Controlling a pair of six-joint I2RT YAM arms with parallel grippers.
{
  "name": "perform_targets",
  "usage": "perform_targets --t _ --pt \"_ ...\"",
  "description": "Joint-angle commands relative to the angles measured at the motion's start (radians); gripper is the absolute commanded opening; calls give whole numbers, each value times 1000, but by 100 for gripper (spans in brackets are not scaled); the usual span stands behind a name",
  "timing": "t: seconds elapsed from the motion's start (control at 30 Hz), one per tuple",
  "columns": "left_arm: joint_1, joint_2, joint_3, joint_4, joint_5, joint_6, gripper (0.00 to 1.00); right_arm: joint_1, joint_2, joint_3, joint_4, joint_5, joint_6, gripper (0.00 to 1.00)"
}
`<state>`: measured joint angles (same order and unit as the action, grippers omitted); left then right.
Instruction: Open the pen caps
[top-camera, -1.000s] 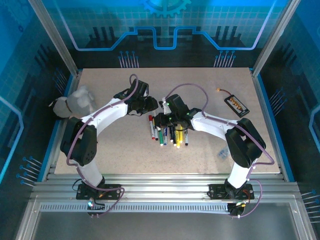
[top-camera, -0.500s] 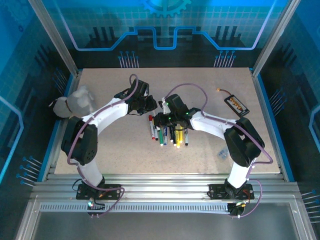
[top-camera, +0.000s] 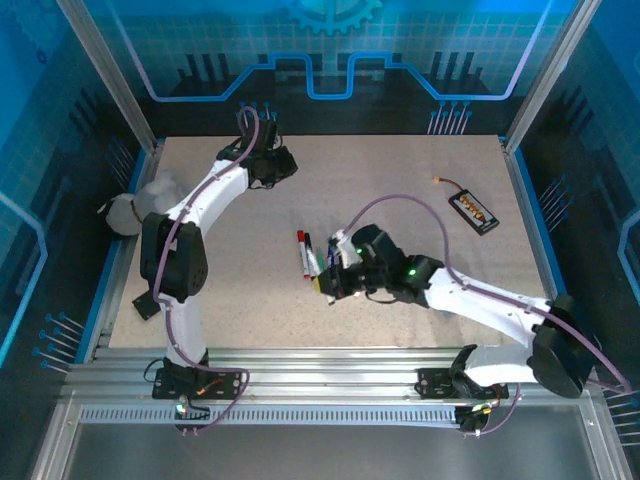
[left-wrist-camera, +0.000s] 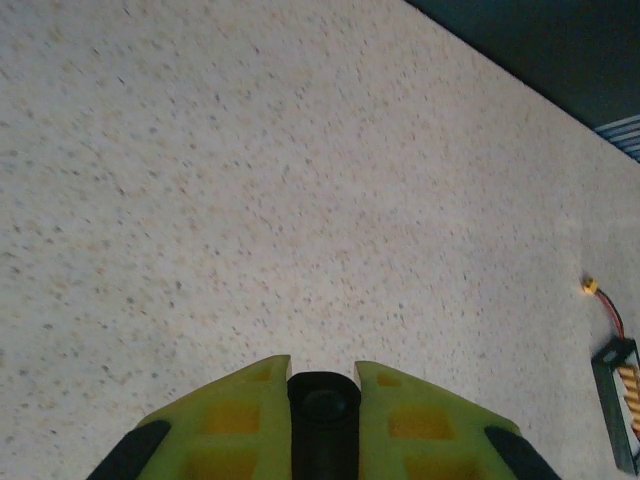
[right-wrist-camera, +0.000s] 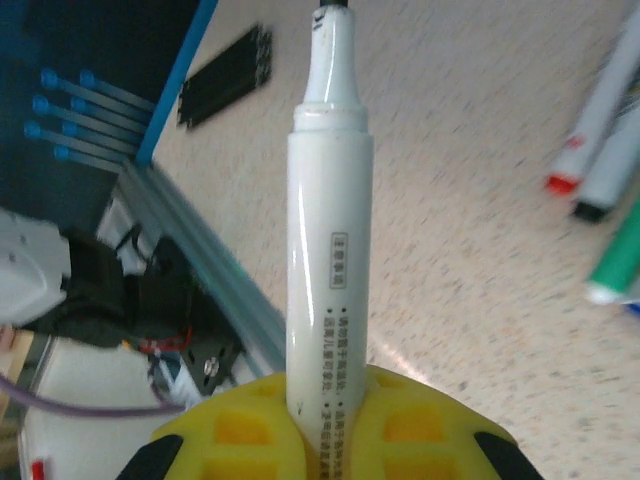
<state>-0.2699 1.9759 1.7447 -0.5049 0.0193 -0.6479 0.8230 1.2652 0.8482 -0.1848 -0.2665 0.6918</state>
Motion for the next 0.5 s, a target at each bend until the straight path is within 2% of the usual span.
perform_targets --t 0.0,0.1,0.23,0.37,0.47 --pt "-22 11 25 -86 -52 55 0 -130 -6 53 -159 120 -45 0" --pt "-16 -3 -3 -127 -99 108 0 -261 56 145 -293 269 -134 0" --pt "14 1 -22 -185 -151 179 0 -438 187 234 -335 350 -220 0" --pt "77 6 -91 -172 -163 200 0 -536 373 357 -358 479 -297 0" --pt "122 23 -125 -168 -192 211 0 -588 517 462 -386 501 -313 0"
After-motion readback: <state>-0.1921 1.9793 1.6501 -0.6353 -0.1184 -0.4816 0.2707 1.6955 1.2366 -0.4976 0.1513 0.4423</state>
